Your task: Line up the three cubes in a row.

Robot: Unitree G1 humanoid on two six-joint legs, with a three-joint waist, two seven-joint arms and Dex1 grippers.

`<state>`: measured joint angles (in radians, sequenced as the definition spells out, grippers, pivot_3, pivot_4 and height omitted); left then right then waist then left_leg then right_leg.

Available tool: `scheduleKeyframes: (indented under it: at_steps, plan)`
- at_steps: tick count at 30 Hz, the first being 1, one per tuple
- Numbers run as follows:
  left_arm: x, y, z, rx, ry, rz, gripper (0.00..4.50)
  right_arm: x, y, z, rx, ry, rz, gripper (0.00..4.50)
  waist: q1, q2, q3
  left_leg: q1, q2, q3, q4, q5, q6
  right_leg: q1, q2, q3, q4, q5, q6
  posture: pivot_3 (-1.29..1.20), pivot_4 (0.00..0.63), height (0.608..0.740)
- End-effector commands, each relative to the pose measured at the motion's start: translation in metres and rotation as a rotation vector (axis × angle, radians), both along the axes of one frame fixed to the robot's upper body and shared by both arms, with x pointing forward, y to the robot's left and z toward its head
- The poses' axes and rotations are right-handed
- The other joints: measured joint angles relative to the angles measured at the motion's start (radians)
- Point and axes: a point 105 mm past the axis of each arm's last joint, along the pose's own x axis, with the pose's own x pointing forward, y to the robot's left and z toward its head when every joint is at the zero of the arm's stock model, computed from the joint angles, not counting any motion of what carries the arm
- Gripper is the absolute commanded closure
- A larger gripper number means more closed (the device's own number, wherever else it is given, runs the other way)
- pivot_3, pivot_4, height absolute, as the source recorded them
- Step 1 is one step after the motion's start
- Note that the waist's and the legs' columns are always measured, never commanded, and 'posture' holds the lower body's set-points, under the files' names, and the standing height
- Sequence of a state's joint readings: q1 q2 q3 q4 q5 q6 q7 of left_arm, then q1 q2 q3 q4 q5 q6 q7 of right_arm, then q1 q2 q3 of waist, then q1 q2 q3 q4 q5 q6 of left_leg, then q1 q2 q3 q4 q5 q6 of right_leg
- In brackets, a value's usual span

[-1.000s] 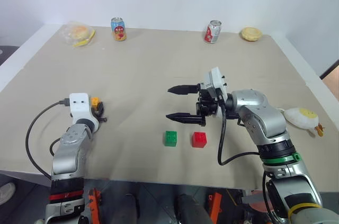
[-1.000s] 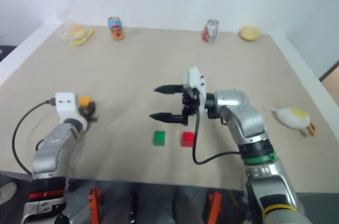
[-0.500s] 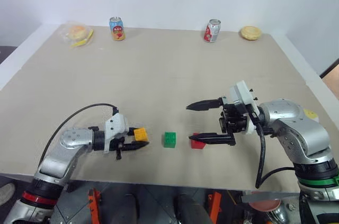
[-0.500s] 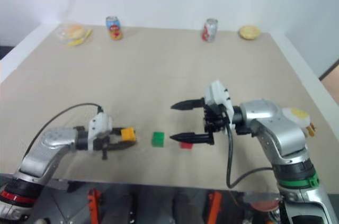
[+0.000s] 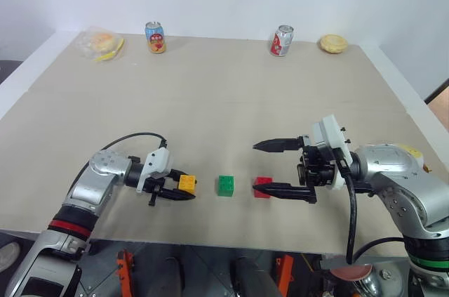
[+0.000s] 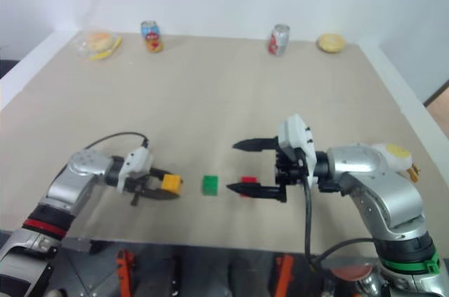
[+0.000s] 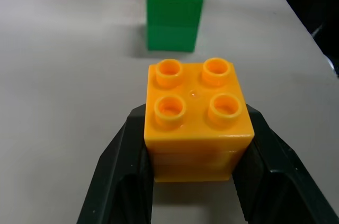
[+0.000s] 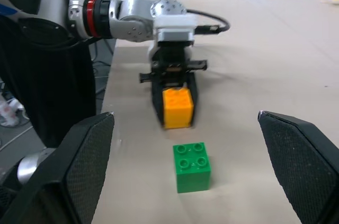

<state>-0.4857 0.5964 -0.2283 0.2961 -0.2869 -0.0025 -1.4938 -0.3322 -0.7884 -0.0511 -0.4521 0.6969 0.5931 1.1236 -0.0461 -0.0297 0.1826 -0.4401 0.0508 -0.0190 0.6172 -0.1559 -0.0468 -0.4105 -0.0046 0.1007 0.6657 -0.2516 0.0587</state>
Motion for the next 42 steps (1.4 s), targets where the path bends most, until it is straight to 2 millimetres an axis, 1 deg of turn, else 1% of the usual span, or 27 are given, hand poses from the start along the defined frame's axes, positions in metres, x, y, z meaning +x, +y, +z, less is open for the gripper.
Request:
scheduleKeyframes:
  at_steps: [1, 10, 14, 15, 16, 18, 19, 21, 22, 26, 27, 28, 30, 31, 32, 33, 35, 37, 38, 40, 42]
  plan:
    - [0.003, -0.003, 0.003, 0.016, -0.027, -0.019, 3.15, -0.006, -0.001, 0.011, 0.006, -0.048, 0.001, 0.0, 0.0, 0.0, 0.0, 0.0, 0.0, 0.0, 0.0, 0.0, 0.0, 0.0, 0.0, 0.0, 0.0, 0.0, 0.0, 0.0, 0.15, 0.733]
    - [0.009, -0.001, 0.004, 0.01, -0.021, 0.01, 3.15, -0.006, -0.004, 0.01, 0.002, -0.044, -0.01, 0.0, 0.0, 0.0, 0.0, 0.001, 0.0, 0.0, 0.002, 0.0, 0.0, 0.002, 0.0, 0.0, 0.0, 0.001, 0.001, 0.0, 0.15, 0.733]
    - [0.008, -0.002, 0.004, 0.005, -0.017, 0.017, 3.15, -0.005, -0.003, 0.01, 0.003, -0.044, -0.008, 0.0, 0.0, 0.0, 0.0, 0.001, 0.0, 0.0, 0.002, 0.0, 0.0, 0.002, 0.0, 0.0, 0.0, 0.001, 0.001, 0.0, 0.15, 0.733]
    - [0.007, -0.001, 0.003, 0.007, -0.013, 0.019, 2.15, -0.004, -0.003, 0.01, 0.003, -0.044, -0.007, 0.0, 0.0, 0.0, 0.0, 0.001, 0.0, 0.0, 0.002, 0.0, 0.0, 0.002, 0.0, 0.0, 0.0, 0.001, 0.001, 0.0, 0.15, 0.733]
    - [0.007, -0.001, 0.003, 0.008, -0.011, 0.02, 1.9, -0.004, -0.003, 0.01, 0.003, -0.044, -0.005, 0.0, 0.0, 0.0, 0.0, 0.001, 0.0, 0.0, 0.002, 0.0, 0.0, 0.002, 0.0, 0.0, 0.0, 0.001, 0.001, 0.0, 0.15, 0.733]
    - [0.006, 0.0, 0.005, 0.002, -0.015, 0.022, 1.24, -0.004, -0.003, 0.01, 0.004, -0.044, -0.002, 0.0, 0.0, 0.0, 0.0, 0.001, 0.0, 0.0, 0.002, 0.0, 0.0, 0.001, 0.0, 0.0, 0.0, 0.001, 0.001, 0.0, 0.15, 0.733]
    - [0.007, 0.0, 0.008, -0.005, -0.023, 0.022, 0.95, -0.003, -0.003, 0.01, 0.005, -0.044, -0.001, 0.0, 0.0, 0.0, 0.0, 0.001, 0.0, 0.0, 0.002, 0.0, 0.0, 0.001, 0.0, 0.0, 0.0, 0.001, 0.001, 0.0, 0.15, 0.733]
    - [0.004, -0.003, 0.02, -0.039, -0.037, 0.004, 0.2, -0.003, -0.003, 0.01, 0.005, -0.043, 0.001, 0.0, 0.0, 0.0, 0.0, 0.001, 0.0, 0.0, 0.002, 0.0, 0.0, 0.001, 0.0, 0.0, 0.0, 0.001, 0.001, 0.0, 0.15, 0.733]
    - [0.003, -0.005, 0.029, -0.066, -0.037, -0.004, 0.05, -0.003, -0.004, 0.011, 0.007, -0.042, 0.001, 0.0, 0.0, 0.0, 0.0, 0.001, 0.0, 0.0, 0.002, 0.0, 0.0, 0.001, 0.0, 0.0, 0.0, 0.001, 0.001, 0.0, 0.15, 0.733]
    - [-0.002, -0.012, 0.061, -0.145, -0.054, -0.013, 0.05, -0.002, -0.006, 0.013, 0.028, -0.037, 0.003, 0.0, 0.0, 0.0, 0.0, 0.001, 0.0, 0.0, 0.002, 0.0, 0.0, 0.002, 0.0, 0.0, 0.0, 0.001, 0.001, 0.0, 0.15, 0.733]
    - [0.002, -0.013, 0.077, -0.199, -0.055, 0.032, 0.05, -0.002, -0.008, 0.016, 0.054, -0.035, -0.004, 0.0, 0.0, 0.0, 0.0, 0.001, 0.0, 0.0, 0.002, 0.0, 0.0, 0.001, 0.0, 0.0, 0.0, 0.001, 0.001, 0.0, 0.15, 0.733]
    - [0.005, -0.013, 0.087, -0.235, -0.051, 0.064, 0.05, -0.002, -0.009, 0.018, 0.073, -0.034, -0.009, 0.0, 0.0, 0.0, 0.0, 0.001, 0.0, 0.0, 0.002, 0.0, 0.0, 0.002, 0.0, 0.0, 0.0, 0.001, 0.001, 0.0, 0.15, 0.733]
    - [0.026, -0.008, 0.115, -0.364, -0.056, 0.245, 0.05, 0.006, -0.016, 0.025, 0.15, -0.041, -0.089, 0.0, 0.001, 0.0, 0.0, 0.001, 0.0, -0.001, 0.002, 0.0, 0.0, 0.002, 0.0, -0.001, 0.0, 0.001, 0.001, 0.0, 0.15, 0.733]
    - [0.041, -0.001, 0.129, -0.456, -0.057, 0.374, 0.05, 0.013, -0.021, 0.025, 0.186, -0.051, -0.16, 0.0, 0.001, 0.0, 0.0, 0.001, 0.0, -0.002, 0.003, 0.0, 0.001, 0.003, 0.0, -0.002, 0.0, 0.002, 0.002, 0.0, 0.15, 0.733]
    - [0.053, 0.007, 0.139, -0.531, -0.057, 0.495, 0.05, 0.021, -0.027, 0.025, 0.219, -0.054, -0.239, 0.0, 0.001, -0.001, 0.0, 0.001, 0.0, -0.003, 0.003, 0.001, 0.001, 0.003, 0.0, -0.002, 0.0, 0.002, 0.004, 0.0, 0.15, 0.733]
    - [0.06, 0.012, 0.144, -0.575, -0.053, 0.569, 0.05, 0.026, -0.03, 0.024, 0.237, -0.055, -0.289, 0.0, 0.001, -0.001, 0.0, 0.0, 0.0, -0.003, 0.004, 0.001, 0.001, 0.004, 0.0, -0.002, 0.0, 0.004, 0.007, 0.0, 0.15, 0.733]
    - [0.076, 0.025, 0.142, -0.609, -0.124, 0.788, 0.05, 0.047, -0.044, 0.019, 0.313, -0.027, -0.492, 0.0, -0.001, -0.001, 0.0, 0.001, 0.0, -0.003, 0.004, 0.001, 0.001, 0.004, 0.0, -0.002, 0.0, 0.005, 0.008, 0.0, 0.15, 0.733]
    - [0.087, 0.04, 0.133, -0.633, -0.2, 1.023, 0.05, 0.068, -0.064, 0.012, 0.413, -0.01, -0.727, 0.0, -0.003, 0.0, 0.0, 0.002, -0.001, -0.001, 0.004, 0.001, 0.001, 0.004, 0.0, 0.001, 0.0, 0.006, 0.009, 0.0, 0.15, 0.733]
    - [0.089, 0.048, 0.123, -0.639, -0.214, 1.147, 0.05, 0.079, -0.078, 0.008, 0.465, -0.031, -0.879, 0.0, -0.002, -0.001, -0.001, 0.002, -0.001, -0.001, 0.004, 0.001, 0.001, 0.004, 0.0, 0.001, 0.001, 0.006, 0.009, 0.0, 0.15, 0.733]
    - [0.089, 0.062, 0.106, -0.643, -0.243, 1.343, 0.05, 0.09, -0.098, -0.001, 0.529, -0.075, -1.113, 0.0, 0.0, -0.001, -0.001, 0.002, -0.001, -0.001, 0.003, 0.001, 0.001, 0.004, 0.001, 0.001, 0.001, 0.007, 0.009, 0.0, 0.15, 0.733]
    - [0.087, 0.08, 0.09, -0.576, -0.308, 1.525, 0.05, 0.094, -0.111, -0.01, 0.545, -0.113, -1.275, 0.0, 0.001, -0.001, -0.001, 0.001, -0.001, -0.001, 0.002, 0.001, 0.0, 0.003, 0.001, 0.002, 0.001, 0.007, 0.009, 0.0, 0.15, 0.733]
